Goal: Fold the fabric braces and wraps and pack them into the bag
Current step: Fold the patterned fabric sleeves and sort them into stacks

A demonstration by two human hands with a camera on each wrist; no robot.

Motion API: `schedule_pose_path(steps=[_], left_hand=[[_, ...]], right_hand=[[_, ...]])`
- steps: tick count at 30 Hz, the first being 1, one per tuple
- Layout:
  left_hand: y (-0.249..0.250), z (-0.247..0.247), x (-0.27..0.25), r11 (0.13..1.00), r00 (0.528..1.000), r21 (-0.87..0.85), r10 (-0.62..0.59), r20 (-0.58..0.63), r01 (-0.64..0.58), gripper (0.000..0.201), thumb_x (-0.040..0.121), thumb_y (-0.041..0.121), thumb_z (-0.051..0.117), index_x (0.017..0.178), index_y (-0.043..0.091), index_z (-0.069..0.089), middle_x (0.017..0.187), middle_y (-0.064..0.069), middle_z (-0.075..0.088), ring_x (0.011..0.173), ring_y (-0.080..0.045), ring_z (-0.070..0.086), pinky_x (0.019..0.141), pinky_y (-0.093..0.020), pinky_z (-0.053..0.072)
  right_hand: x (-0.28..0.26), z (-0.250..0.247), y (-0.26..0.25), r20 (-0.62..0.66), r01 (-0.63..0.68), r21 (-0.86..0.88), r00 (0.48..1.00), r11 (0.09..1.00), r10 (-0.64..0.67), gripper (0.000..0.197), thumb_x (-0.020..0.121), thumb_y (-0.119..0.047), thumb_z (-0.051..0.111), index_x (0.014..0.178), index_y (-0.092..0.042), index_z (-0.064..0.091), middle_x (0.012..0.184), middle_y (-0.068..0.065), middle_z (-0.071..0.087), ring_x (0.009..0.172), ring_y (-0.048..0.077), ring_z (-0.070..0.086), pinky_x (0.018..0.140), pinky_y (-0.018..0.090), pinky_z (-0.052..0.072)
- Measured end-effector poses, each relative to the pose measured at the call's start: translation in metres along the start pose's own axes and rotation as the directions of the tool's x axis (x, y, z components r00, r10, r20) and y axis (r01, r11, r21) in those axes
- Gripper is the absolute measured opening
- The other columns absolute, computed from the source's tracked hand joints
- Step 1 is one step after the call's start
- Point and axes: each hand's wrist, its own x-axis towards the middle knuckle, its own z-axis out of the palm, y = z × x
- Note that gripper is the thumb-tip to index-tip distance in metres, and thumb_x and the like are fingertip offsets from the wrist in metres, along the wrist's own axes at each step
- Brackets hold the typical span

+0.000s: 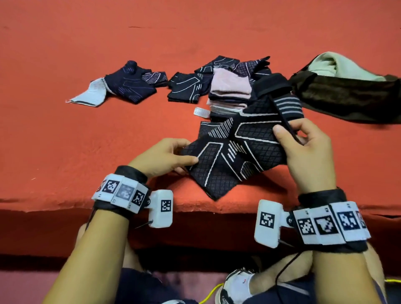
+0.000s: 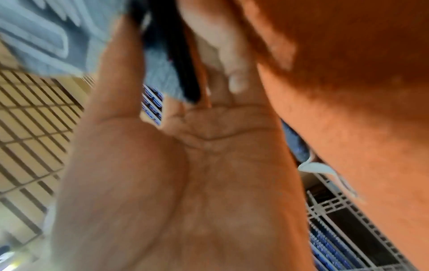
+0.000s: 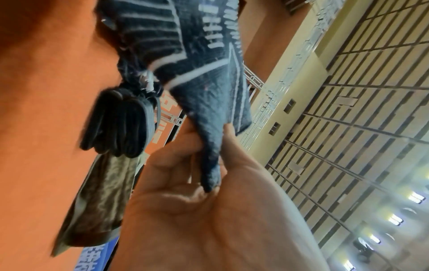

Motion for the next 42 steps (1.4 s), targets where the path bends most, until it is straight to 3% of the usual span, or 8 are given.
schedule_pose_path(steps=[6,12,17,21,28,35,38,42], left_hand=[[0.003,0.0,0.007,0.993,1.0,0.113,-0.023,0.021,0.02,0.014,0.1,0.002,0.051,0.098,0.011,0.062,0.068,0.002,0.064,0.054,-0.009,0.061,0.054,-0.019,0.053],[0.009,-0.013,-0.004,0.988,0.997,0.152,0.041,-0.06,-0.031,0.014,0.101,0.007,0.052,0.108,0.011,0.064,0.072,-0.006,0.061,0.055,-0.01,0.056,0.055,-0.021,0.046],[-0.001,-0.011,-0.001,0.984,0.986,0.167,0.09,-0.142,-0.065,0.015,0.098,0.017,0.062,0.112,0.022,0.063,0.074,-0.009,0.06,0.059,-0.016,0.057,0.065,-0.041,0.047],[-0.011,0.004,-0.008,0.974,0.976,0.221,0.097,-0.197,-0.052,0.021,0.096,0.014,0.063,0.113,0.027,0.063,0.09,0.006,0.063,0.068,-0.013,0.062,0.065,-0.038,0.055],[-0.018,0.005,-0.017,0.993,0.893,-0.029,0.086,-0.443,-0.11,0.019,0.097,0.007,0.058,0.106,0.022,0.067,0.105,0.001,0.069,0.077,-0.01,0.064,0.056,-0.018,0.051],[-0.014,0.011,-0.008,0.986,0.839,-0.121,0.027,-0.544,-0.111,0.023,0.096,0.005,0.055,0.093,0.024,0.069,0.098,-0.005,0.071,0.086,-0.018,0.067,0.068,-0.031,0.057],[-0.007,0.031,-0.015,0.985,0.866,-0.042,0.128,-0.483,-0.168,0.018,0.095,0.007,0.059,0.097,0.022,0.069,0.097,0.004,0.073,0.086,-0.009,0.066,0.071,-0.021,0.053],[-0.011,0.053,-0.031,0.897,0.945,0.402,0.273,-0.181,-0.183,0.022,0.091,0.031,0.067,0.113,0.028,0.07,0.117,0.017,0.068,0.11,0.0,0.059,0.103,-0.027,0.043]], right_hand=[[-0.016,0.009,0.026,0.206,-0.364,-0.076,0.905,0.928,0.372,0.028,0.087,-0.019,0.075,0.105,-0.015,0.054,0.088,0.007,0.075,0.069,0.023,0.074,0.054,0.034,0.057],[-0.015,-0.019,0.018,0.184,-0.318,-0.052,0.929,0.947,0.322,0.02,0.089,-0.01,0.071,0.105,-0.014,0.059,0.073,0.004,0.075,0.055,0.022,0.071,0.052,0.029,0.055],[-0.014,-0.022,0.027,0.222,-0.332,-0.164,0.905,0.929,0.363,0.02,0.089,-0.009,0.071,0.104,-0.016,0.059,0.071,0.002,0.074,0.053,0.019,0.07,0.052,0.031,0.056],[-0.032,-0.017,0.046,0.224,-0.312,-0.328,0.892,0.892,0.394,0.015,0.09,-0.017,0.069,0.101,-0.018,0.059,0.065,0.0,0.073,0.052,0.015,0.071,0.06,0.034,0.058],[-0.035,-0.015,0.042,0.225,-0.226,-0.415,0.913,0.881,0.34,0.007,0.089,-0.02,0.067,0.093,-0.02,0.062,0.063,-0.003,0.072,0.051,0.007,0.068,0.067,0.034,0.056],[-0.04,-0.006,0.036,0.238,-0.136,-0.511,0.926,0.849,0.292,0.014,0.086,-0.028,0.07,0.094,-0.018,0.066,0.076,-0.003,0.073,0.071,0.021,0.071,0.079,0.038,0.055],[-0.043,-0.007,0.039,0.207,-0.167,-0.453,0.935,0.876,0.286,0.013,0.087,-0.028,0.07,0.096,-0.02,0.065,0.074,-0.004,0.073,0.065,0.017,0.071,0.076,0.038,0.056],[-0.044,-0.013,0.04,0.105,-0.291,-0.225,0.941,0.93,0.321,0.03,0.084,-0.031,0.076,0.108,-0.018,0.062,0.078,-0.003,0.073,0.053,0.011,0.068,0.062,0.03,0.052]])
